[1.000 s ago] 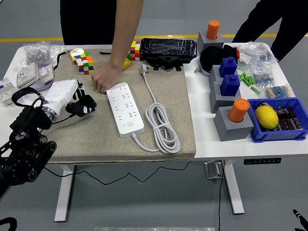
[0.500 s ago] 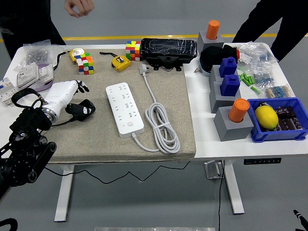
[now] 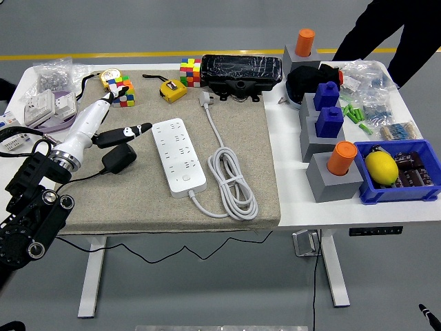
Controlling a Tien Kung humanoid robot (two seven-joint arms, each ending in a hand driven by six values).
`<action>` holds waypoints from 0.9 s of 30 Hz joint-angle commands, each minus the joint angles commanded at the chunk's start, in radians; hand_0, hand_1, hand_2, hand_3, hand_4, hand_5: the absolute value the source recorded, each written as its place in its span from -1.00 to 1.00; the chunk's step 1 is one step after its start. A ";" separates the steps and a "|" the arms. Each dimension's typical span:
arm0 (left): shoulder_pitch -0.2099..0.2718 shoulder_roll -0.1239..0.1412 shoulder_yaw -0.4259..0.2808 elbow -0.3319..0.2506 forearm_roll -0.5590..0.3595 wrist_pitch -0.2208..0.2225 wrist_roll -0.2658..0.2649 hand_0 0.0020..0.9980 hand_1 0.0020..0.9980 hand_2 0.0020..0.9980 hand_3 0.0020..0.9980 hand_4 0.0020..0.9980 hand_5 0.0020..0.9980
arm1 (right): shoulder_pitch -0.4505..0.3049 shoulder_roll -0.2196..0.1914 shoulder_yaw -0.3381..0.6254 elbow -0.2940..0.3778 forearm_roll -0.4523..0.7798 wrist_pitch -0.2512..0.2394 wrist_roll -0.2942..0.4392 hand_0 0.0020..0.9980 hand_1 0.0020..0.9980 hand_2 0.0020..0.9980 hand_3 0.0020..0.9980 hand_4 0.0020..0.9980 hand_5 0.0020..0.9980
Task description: Pick up the plug,place it near the board,insert it into the board,press the button
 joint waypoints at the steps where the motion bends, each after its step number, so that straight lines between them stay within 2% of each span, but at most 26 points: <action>1: 0.007 -0.002 -0.012 -0.007 -0.046 -0.011 -0.006 1.00 1.00 1.00 0.98 1.00 1.00 | 0.000 0.001 0.001 0.000 -0.001 0.000 0.000 0.57 0.48 0.45 0.56 1.00 0.89; 6: 0.054 -0.008 -0.075 -0.047 -0.260 -0.066 -0.034 1.00 1.00 1.00 0.98 1.00 1.00 | 0.004 0.011 0.008 0.000 -0.010 0.001 0.000 0.57 0.48 0.45 0.56 1.00 0.89; 10: 0.091 -0.008 -0.106 -0.073 -0.427 -0.090 -0.037 1.00 1.00 0.96 0.93 1.00 1.00 | 0.004 0.023 0.020 0.000 -0.025 0.000 -0.002 0.57 0.48 0.45 0.56 1.00 0.89; 13: 0.132 -0.017 -0.138 -0.090 -0.526 -0.096 -0.037 1.00 1.00 0.96 0.93 1.00 1.00 | 0.003 0.036 0.025 0.000 -0.034 0.001 -0.003 0.57 0.48 0.45 0.56 1.00 0.89; 14: 0.142 -0.020 -0.145 -0.092 -0.537 -0.096 -0.038 0.78 0.87 0.83 0.76 1.00 1.00 | 0.003 0.040 0.025 0.000 -0.035 0.001 -0.003 0.57 0.48 0.45 0.56 1.00 0.89; 23: 0.228 -0.058 -0.200 -0.110 -0.529 -0.080 -0.053 0.72 0.80 0.76 0.71 1.00 1.00 | -0.007 0.070 0.015 0.000 -0.041 0.007 -0.002 0.57 0.48 0.45 0.56 1.00 0.89; 27: 0.252 -0.064 -0.210 -0.119 -0.503 -0.065 -0.058 0.71 0.79 0.74 0.71 1.00 1.00 | -0.021 0.077 0.030 0.000 -0.059 0.010 0.000 0.57 0.48 0.45 0.56 1.00 0.89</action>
